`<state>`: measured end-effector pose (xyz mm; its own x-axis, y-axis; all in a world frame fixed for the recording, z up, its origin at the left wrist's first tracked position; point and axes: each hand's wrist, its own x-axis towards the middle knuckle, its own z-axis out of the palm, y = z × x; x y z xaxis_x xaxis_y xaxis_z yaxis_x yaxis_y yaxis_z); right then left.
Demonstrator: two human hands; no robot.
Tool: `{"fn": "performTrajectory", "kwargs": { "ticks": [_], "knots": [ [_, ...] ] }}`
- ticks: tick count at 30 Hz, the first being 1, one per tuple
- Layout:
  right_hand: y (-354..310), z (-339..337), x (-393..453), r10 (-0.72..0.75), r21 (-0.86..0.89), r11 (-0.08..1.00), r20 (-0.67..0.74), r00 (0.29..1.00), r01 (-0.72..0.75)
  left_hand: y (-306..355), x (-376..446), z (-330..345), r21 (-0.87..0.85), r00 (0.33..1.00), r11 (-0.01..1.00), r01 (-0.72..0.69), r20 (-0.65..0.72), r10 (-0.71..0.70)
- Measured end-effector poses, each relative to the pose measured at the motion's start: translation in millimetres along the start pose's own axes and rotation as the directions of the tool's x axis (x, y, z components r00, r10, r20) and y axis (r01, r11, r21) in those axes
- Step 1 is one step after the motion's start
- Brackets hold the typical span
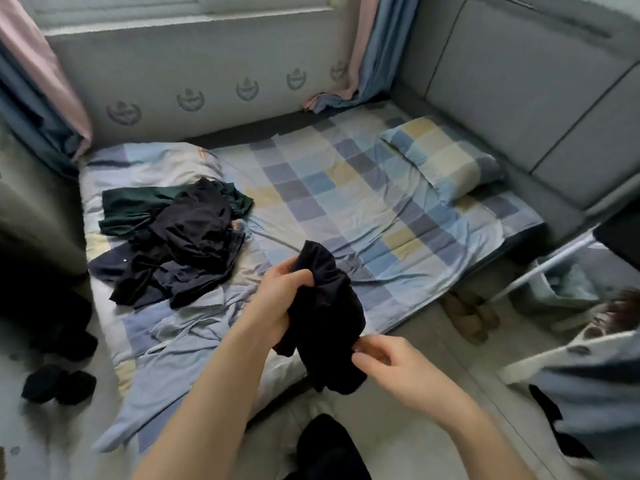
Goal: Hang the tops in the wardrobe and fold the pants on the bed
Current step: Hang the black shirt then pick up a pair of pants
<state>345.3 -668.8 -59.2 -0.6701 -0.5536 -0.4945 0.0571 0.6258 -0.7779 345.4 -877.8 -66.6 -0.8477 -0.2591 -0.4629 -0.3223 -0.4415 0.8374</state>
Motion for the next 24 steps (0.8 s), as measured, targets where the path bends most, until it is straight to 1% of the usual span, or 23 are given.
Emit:
{"fn": "performTrajectory", "kwargs": {
  "ticks": [2, 3, 5, 7, 9, 11, 12, 13, 14, 15, 16, 17, 18, 20, 21, 22, 23, 24],
  "knots": [
    [19, -8, -8, 0.032, -0.024, 0.999, -0.104, 0.994, -0.034, 2, -11, 18, 0.131, 0.996, 0.991, -0.023, 0.084, 0.012],
    [29, -12, -15, 0.052, -0.011, 0.998, -0.177, 0.983, -0.055, 1, -17, 31, 0.221, 0.992, 0.975, -0.034, 0.13, 0.005],
    [47, -20, -24, 0.102, 0.106, 0.992, -0.339, 0.935, -0.07, -2, -30, 54, 0.4, 0.971, 0.911, -0.104, 0.239, 0.006],
    [65, -30, -33, 0.169, 0.257, 0.966, -0.495, 0.852, -0.042, -5, -44, 78, 0.533, 0.92, 0.817, -0.22, 0.391, -0.007],
    [84, -42, -46, 0.186, 0.302, 0.953, -0.588, 0.787, 0.0, -4, -59, 104, 0.611, 0.84, 0.713, -0.343, 0.539, -0.058],
    [106, -54, -58, 0.187, 0.328, 0.945, -0.567, 0.802, 0.012, -3, -73, 129, 0.633, 0.753, 0.611, -0.474, 0.652, -0.091],
    [119, -58, -62, 0.188, 0.276, 0.96, -0.532, 0.825, -0.04, -2, -78, 139, 0.628, 0.718, 0.566, -0.534, 0.69, -0.089],
    [135, -64, -70, 0.184, 0.164, 0.98, -0.511, 0.839, -0.114, -3, -83, 154, 0.616, 0.688, 0.525, -0.587, 0.722, -0.077],
    [149, -70, -77, 0.173, 0.038, 0.983, -0.492, 0.853, -0.177, -3, -85, 166, 0.603, 0.672, 0.5, -0.622, 0.739, -0.054],
    [162, -76, -84, 0.166, -0.034, 0.977, -0.496, 0.852, -0.21, -5, -85, 178, 0.587, 0.666, 0.494, -0.642, 0.746, -0.02],
    [169, -83, -93, 0.168, -0.018, 0.978, -0.509, 0.844, -0.206, -6, -82, 186, 0.582, 0.68, 0.496, -0.645, 0.732, 0.026],
    [179, -92, -106, 0.166, 0.042, 0.985, -0.528, 0.833, -0.17, -10, -76, 195, 0.586, 0.706, 0.493, -0.643, 0.703, 0.085],
    [193, -108, -122, 0.187, 0.156, 0.98, -0.557, 0.809, -0.12, -16, -69, 210, 0.602, 0.738, 0.487, -0.633, 0.659, 0.144],
    [213, -137, -154, 0.266, 0.387, 0.922, -0.599, 0.755, -0.018, -27, -50, 228, 0.651, 0.804, 0.484, -0.585, 0.546, 0.237],
    [220, -155, -172, 0.284, 0.464, 0.885, -0.609, 0.74, 0.042, -35, -42, 237, 0.68, 0.833, 0.484, -0.551, 0.487, 0.263],
    [225, -171, -189, 0.287, 0.501, 0.861, -0.624, 0.727, 0.091, -43, -34, 248, 0.718, 0.859, 0.471, -0.513, 0.43, 0.279],
    [229, -187, -207, 0.276, 0.518, 0.845, -0.639, 0.718, 0.136, -54, -28, 261, 0.753, 0.876, 0.449, -0.481, 0.395, 0.276],
    [233, -205, -224, 0.259, 0.528, 0.83, -0.65, 0.714, 0.179, -67, -25, 278, 0.776, 0.886, 0.428, -0.463, 0.387, 0.257]
  ]
}}
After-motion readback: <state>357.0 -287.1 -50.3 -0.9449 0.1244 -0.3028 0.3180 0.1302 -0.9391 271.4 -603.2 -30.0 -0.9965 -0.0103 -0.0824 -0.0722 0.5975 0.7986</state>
